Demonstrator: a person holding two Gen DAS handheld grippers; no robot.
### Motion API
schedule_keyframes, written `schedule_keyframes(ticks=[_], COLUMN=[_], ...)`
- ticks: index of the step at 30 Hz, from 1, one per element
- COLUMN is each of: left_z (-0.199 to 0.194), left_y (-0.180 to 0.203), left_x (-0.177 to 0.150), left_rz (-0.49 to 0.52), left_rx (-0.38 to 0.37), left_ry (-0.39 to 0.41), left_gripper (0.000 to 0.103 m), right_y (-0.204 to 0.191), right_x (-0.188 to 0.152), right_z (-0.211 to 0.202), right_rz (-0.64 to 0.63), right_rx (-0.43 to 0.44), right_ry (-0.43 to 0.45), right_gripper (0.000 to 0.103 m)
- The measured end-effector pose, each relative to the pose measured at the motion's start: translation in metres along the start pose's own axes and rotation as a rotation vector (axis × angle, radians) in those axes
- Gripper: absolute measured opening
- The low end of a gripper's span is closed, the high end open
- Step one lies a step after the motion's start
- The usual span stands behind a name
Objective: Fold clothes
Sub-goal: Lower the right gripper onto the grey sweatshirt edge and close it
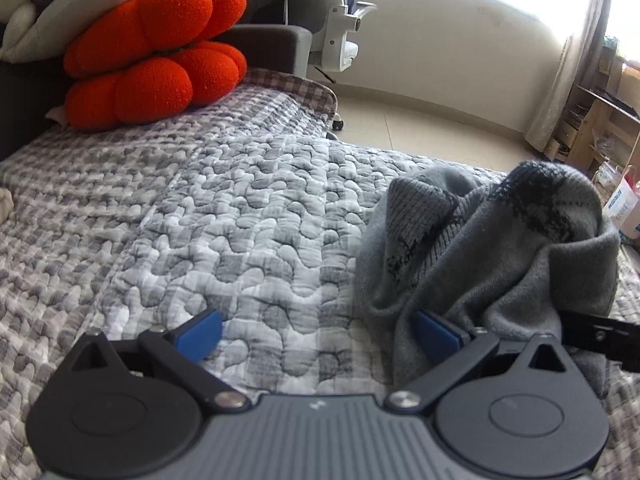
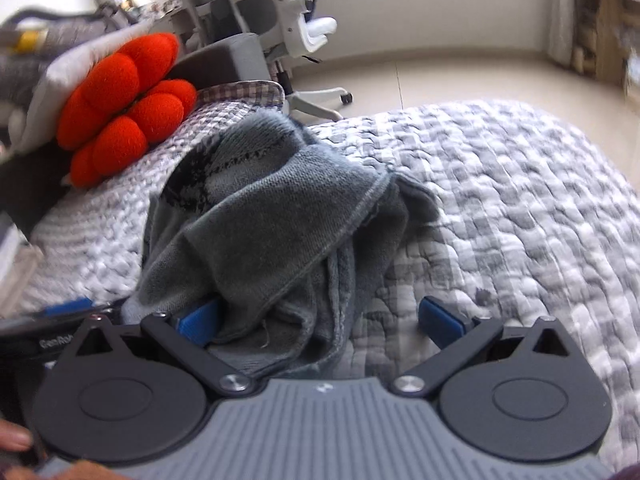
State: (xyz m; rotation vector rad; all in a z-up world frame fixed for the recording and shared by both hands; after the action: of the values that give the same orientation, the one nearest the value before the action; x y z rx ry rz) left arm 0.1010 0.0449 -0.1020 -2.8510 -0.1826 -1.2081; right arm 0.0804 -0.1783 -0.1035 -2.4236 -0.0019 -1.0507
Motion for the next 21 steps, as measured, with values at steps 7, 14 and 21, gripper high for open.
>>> schedule_keyframes(ticks=[7,14,21], left_z=[-0.011,-0.015,-0.019], left_y=[-0.009,-0.013,-0.02], left_x=[0.005,0.007,0.012], left_rz=[-0.072,-0.102,-0.134], left_rx=[-0.067,-0.09,-0.1], left_ry=[-0.077,-0.084,-0.069], left_gripper=[0.103,0.103,0.102], right_y=[0.0,-0.028,-0.06], right_x=[0.006,0.004,-0.004], right_z=[-0.037,-0.045,-0.035], right_rz=[0.264,0.332,0.267], right_rx=[0.229,0.373,0.419], right_ry=[0.03,-0.04,-0.124], right_gripper=[0.097,0.069,0.057])
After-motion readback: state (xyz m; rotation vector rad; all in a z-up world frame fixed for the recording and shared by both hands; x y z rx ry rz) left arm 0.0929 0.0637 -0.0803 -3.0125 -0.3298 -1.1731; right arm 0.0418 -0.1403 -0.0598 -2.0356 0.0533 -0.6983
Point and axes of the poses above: each gripper's, at about its wrist camera, not at the fingertips, and z roughly the way its jaws point, y to its right, x to its top, the point moved 6 cm from there along z, roughly the way its jaws point, and after that the axes turned 10 degrees about x, right-handed, at the moved point
